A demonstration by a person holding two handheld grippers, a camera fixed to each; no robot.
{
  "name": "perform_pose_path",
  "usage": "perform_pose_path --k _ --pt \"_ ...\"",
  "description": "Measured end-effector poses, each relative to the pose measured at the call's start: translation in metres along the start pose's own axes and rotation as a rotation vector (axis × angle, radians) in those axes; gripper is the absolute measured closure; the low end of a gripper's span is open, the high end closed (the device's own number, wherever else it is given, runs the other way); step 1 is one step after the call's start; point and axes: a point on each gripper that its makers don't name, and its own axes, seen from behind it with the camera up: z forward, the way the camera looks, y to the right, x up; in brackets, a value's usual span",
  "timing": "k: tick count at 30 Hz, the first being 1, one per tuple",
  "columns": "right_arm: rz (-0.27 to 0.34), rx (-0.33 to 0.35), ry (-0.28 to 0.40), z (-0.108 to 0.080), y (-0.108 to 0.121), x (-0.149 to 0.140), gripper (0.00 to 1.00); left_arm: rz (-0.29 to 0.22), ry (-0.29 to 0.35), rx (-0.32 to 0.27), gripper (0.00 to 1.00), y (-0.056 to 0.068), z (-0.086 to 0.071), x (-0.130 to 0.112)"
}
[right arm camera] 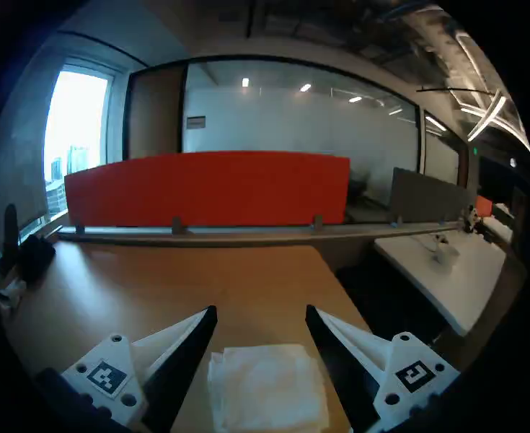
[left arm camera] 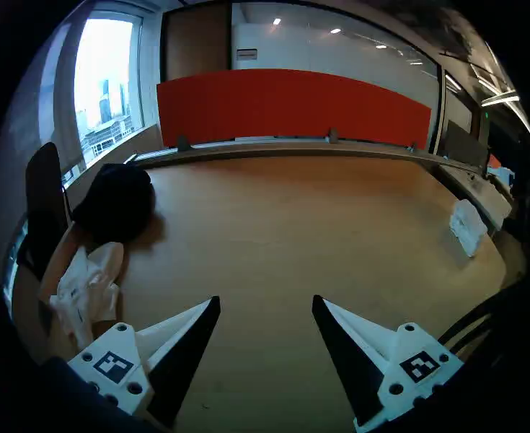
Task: Fold towel
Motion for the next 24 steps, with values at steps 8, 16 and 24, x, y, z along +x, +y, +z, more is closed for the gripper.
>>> perform_pose_path --k 8,16,24 --pt "-0.002 -0.037 0.135 -0.010 -0.003 0.033 0.03 -0.012 0.011 0.002 0.06 0.001 0.001 0.002" --pt "-0.003 -0.043 0.175 -0.013 -0.017 0.053 0.03 -0.018 0.046 0.003 0.06 -0.003 0.005 0.017" --pt "-0.025 -0.019 0.204 -0.016 -0.045 0.076 0.04 -0.032 0.126 0.006 0.05 -0.010 0.010 0.051"
